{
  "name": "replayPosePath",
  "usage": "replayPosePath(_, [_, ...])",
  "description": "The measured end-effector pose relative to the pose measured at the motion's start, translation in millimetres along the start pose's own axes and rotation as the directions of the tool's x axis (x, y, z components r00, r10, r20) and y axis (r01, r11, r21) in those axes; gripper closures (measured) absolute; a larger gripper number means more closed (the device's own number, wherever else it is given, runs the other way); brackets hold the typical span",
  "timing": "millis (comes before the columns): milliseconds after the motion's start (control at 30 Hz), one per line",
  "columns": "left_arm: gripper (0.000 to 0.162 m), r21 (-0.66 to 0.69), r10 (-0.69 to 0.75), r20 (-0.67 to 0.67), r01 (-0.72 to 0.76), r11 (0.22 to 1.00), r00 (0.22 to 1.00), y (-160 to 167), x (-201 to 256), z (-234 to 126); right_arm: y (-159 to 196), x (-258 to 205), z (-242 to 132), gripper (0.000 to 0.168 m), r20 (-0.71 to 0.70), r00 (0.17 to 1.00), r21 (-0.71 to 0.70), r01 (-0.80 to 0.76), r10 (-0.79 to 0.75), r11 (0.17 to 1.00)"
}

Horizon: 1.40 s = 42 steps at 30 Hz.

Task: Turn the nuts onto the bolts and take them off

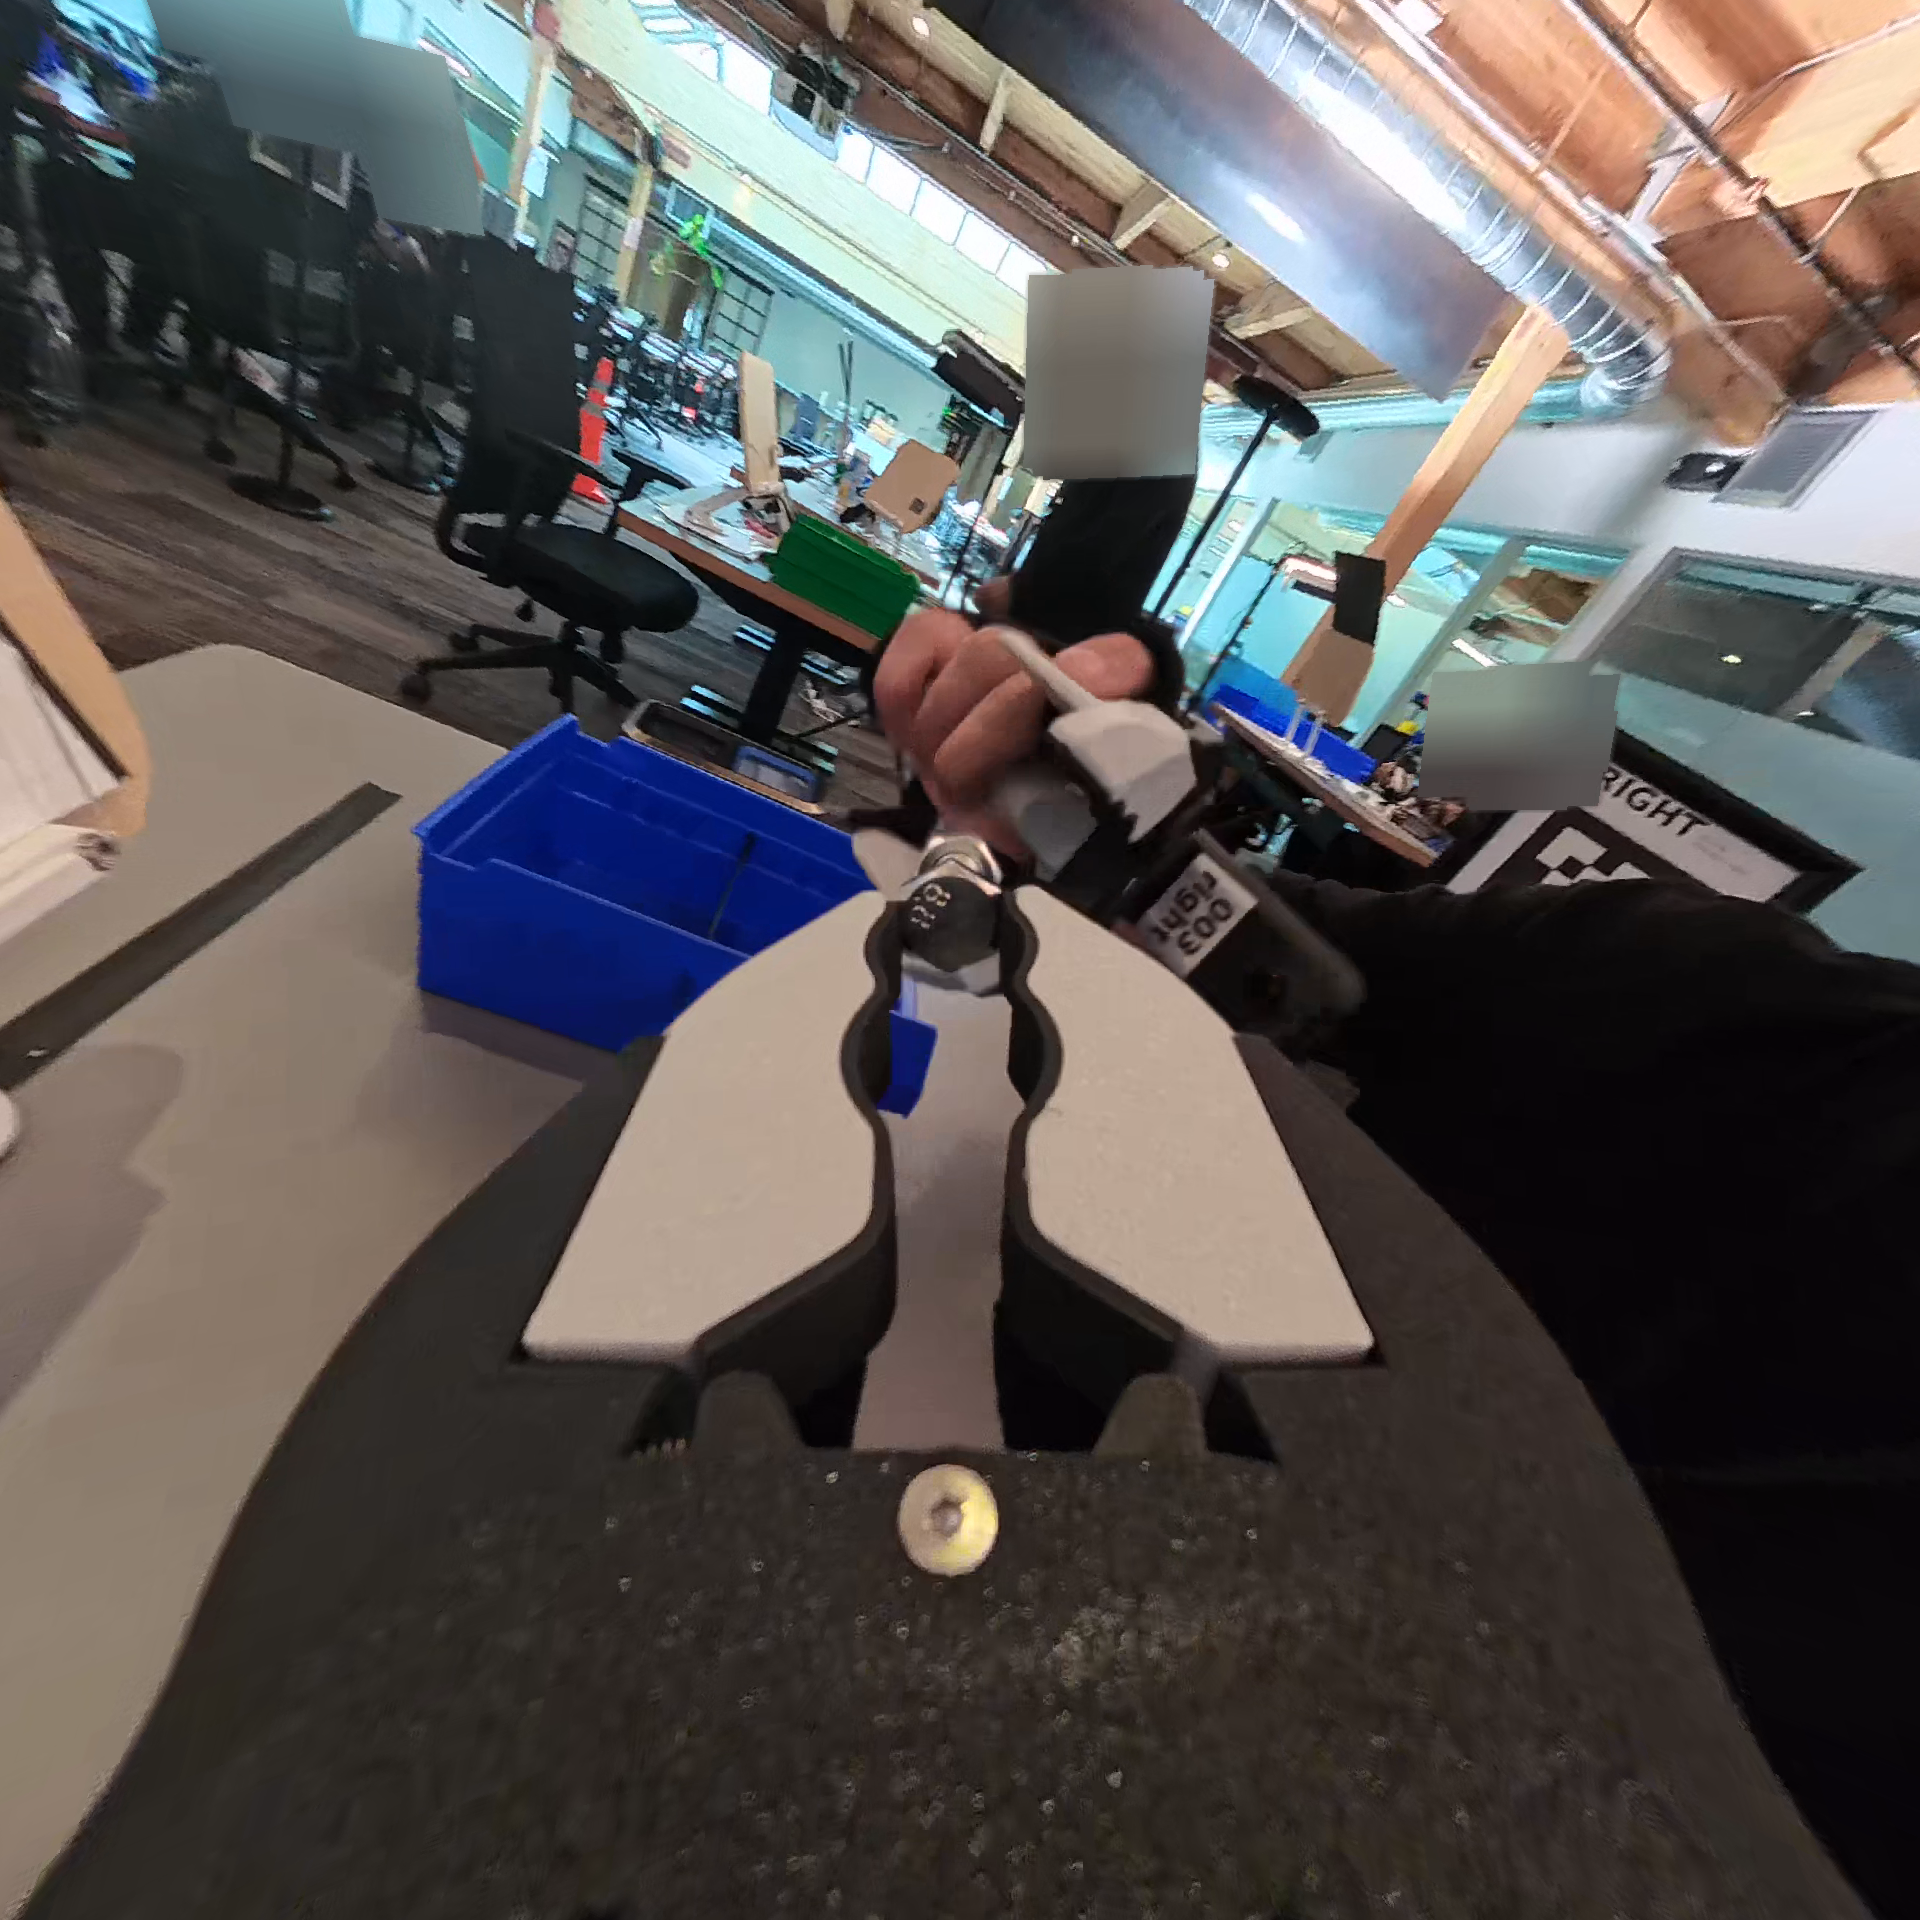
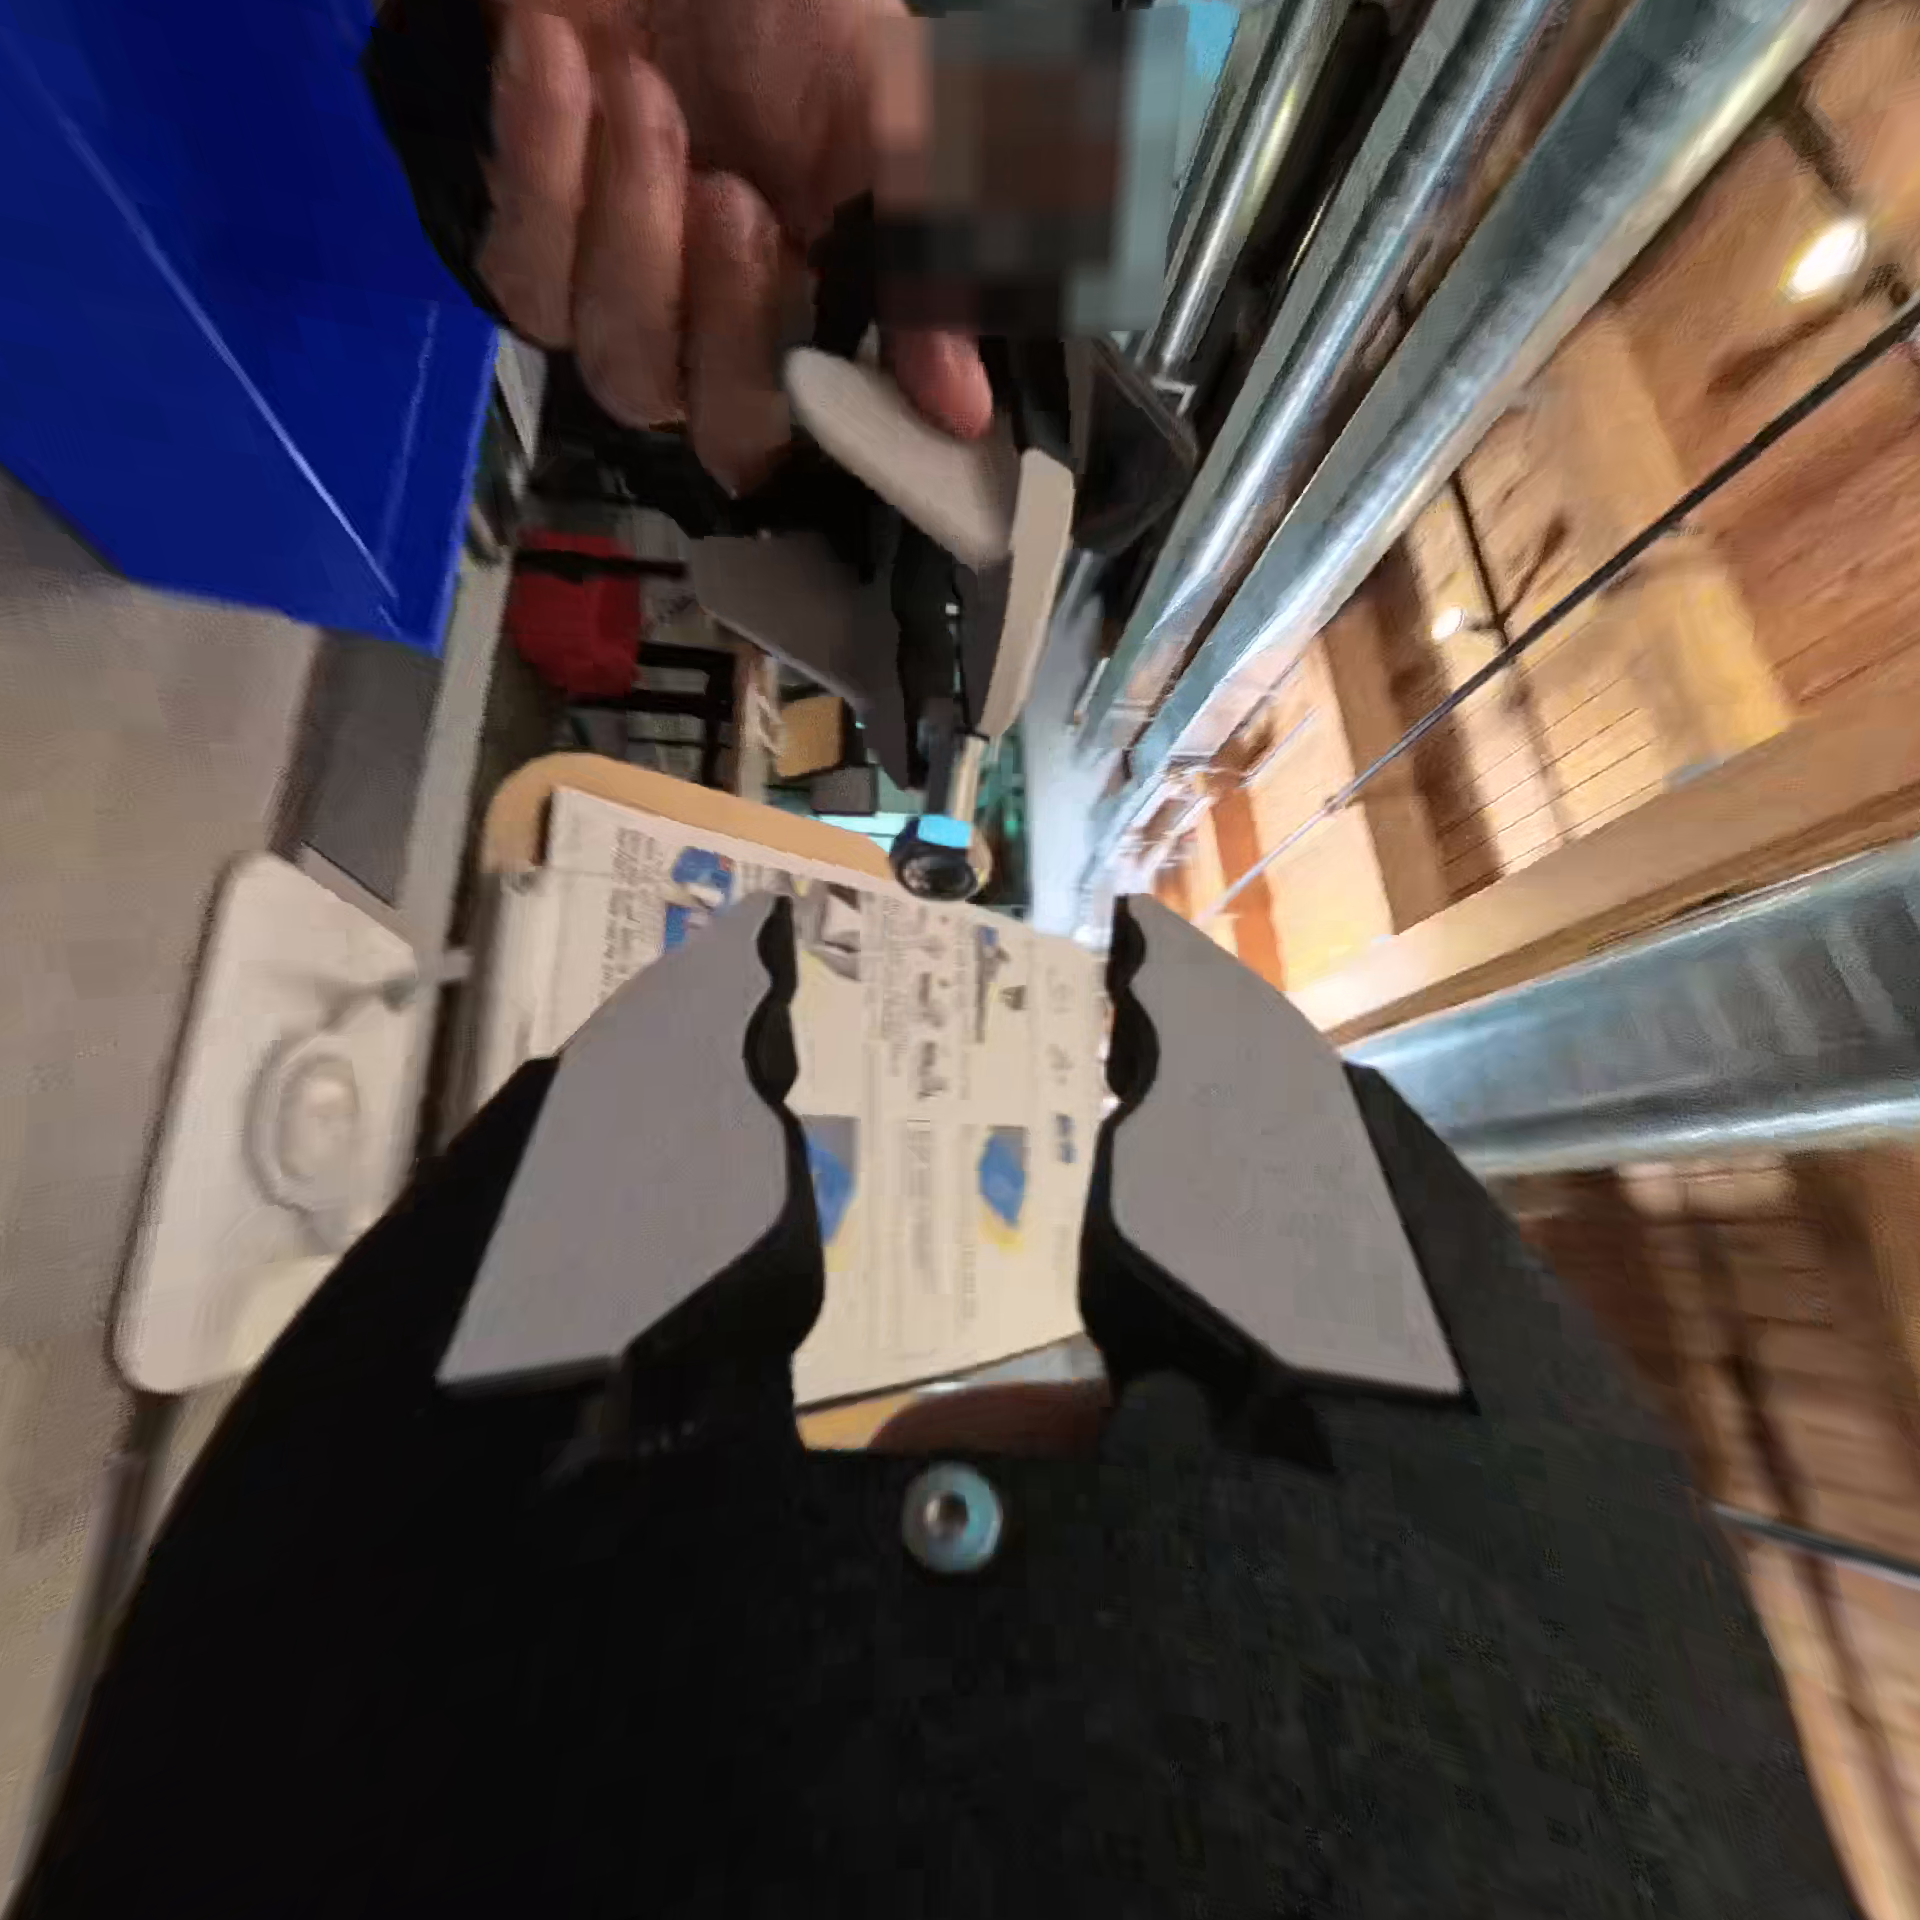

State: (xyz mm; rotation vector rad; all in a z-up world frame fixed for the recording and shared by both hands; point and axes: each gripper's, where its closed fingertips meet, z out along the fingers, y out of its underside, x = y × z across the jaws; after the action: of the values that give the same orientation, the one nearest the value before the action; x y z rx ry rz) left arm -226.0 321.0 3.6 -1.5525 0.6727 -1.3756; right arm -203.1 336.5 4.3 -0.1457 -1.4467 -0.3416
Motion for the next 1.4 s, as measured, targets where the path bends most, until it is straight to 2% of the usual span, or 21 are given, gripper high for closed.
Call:
replayPosePath(67, [0.146,0.018,0.022,0.021,-0.022,1.000,1.000,-5.2,0.8,-7.5,-2.0,-7.0,-0.6,0.109,0.068,0.958,0.023,-0.280,0.278,0.960])
replayPosePath(100, [0.146,0.028,0.044,0.032,-0.045,0.999,0.999,-7.7,1.5,-10.9,-1.7,-14.6,0.6,0.106,0.126,0.890,0.003,-0.442,0.438,0.897])
replayPosePath(133, [0.146,0.037,0.073,0.049,-0.075,0.997,0.996,-10.3,1.5,-14.1,-2.8,-23.4,2.2,0.102,0.191,0.771,-0.028,-0.615,0.608,0.788])
replayPosePath(167, [0.146,0.038,0.105,0.069,-0.107,0.993,0.992,-12.0,1.6,-16.7,-6.3,-32.7,3.1,0.102,0.262,0.595,-0.070,-0.773,0.760,0.630])
replayPosePath(233, [0.145,0.042,0.175,0.093,-0.180,0.983,0.980,-15.1,4.8,-20.1,-18.1,-45.3,3.7,0.099,0.377,0.141,-0.177,-0.959,0.916,0.221])
replayPosePath(300, [0.146,0.050,0.237,0.104,-0.243,0.969,0.966,-18.1,9.8,-21.8,-27.6,-51.9,6.5,0.088,0.411,-0.297,-0.309,-0.935,0.862,-0.175])
replayPosePath(333, [0.145,0.047,0.255,0.110,-0.261,0.964,0.961,-18.5,11.3,-21.9,-32.5,-54.6,7.4,0.089,0.407,-0.477,-0.379,-0.864,0.779,-0.330])
replayPosePath(367, [0.145,0.038,0.274,0.113,-0.280,0.959,0.955,-17.7,12.5,-21.5,-37.4,-57.6,8.8,0.087,0.393,-0.611,-0.447,-0.780,0.687,-0.438])
replayPosePath(400, [0.145,0.028,0.297,0.127,-0.303,0.953,0.946,-17.3,12.5,-21.1,-41.6,-57.4,10.1,0.086,0.381,-0.712,-0.494,-0.696,0.589,-0.522])
replayPosePath(467, [0.146,0.001,0.318,0.150,-0.322,0.947,0.936,-15.1,10.3,-19.5,-41.1,-48.9,14.0,0.087,0.356,-0.844,-0.514,-0.536,0.402,-0.670])
replayPosePath(533, [0.146,-0.028,0.353,0.160,-0.354,0.935,0.922,-11.2,9.0,-17.0,-34.3,-34.5,16.1,0.093,0.361,-0.903,-0.494,-0.398,0.235,-0.773])
replayPosePath(567, [0.146,-0.044,0.371,0.170,-0.369,0.928,0.913,-9.6,7.7,-15.7,-32.5,-27.0,15.3,0.093,0.374,-0.912,-0.494,-0.350,0.169,-0.796])
replayPosePath(733, [0.145,-0.122,0.461,0.171,-0.445,0.887,0.871,1.1,7.7,-8.5,-31.0,-6.8,10.6,0.110,0.395,-0.918,-0.516,-0.259,0.042,-0.816])
replayPosePath(933, [0.146,-0.190,0.491,0.166,-0.461,0.867,0.855,10.7,6.3,-3.5,-27.6,-7.4,7.4,0.128,0.402,-0.915,-0.524,-0.250,0.023,-0.814])
replayPosePath(1200, [0.146,-0.191,0.497,0.168,-0.467,0.864,0.851,11.0,4.9,-3.9,-33.6,-13.3,5.0,0.133,0.401,-0.916,-0.553,-0.252,0.011,-0.794])
replayPosePath(1267, [0.146,-0.198,0.505,0.165,-0.473,0.859,0.847,12.3,5.2,-3.8,-33.0,-12.9,5.1,0.137,0.405,-0.914,-0.551,-0.245,0.002,-0.798])
replayPosePath(1333, [0.146,-0.194,0.508,0.150,-0.479,0.856,0.848,12.7,8.4,-3.5,-32.0,-13.6,4.7,0.151,0.415,-0.910,-0.548,-0.249,-0.001,-0.798])
replayPosePath(1400, [0.145,-0.201,0.515,0.156,-0.483,0.852,0.843,12.9,8.0,-3.1,-31.5,-14.2,4.6,0.151,0.418,-0.908,-0.555,-0.235,-0.022,-0.798])
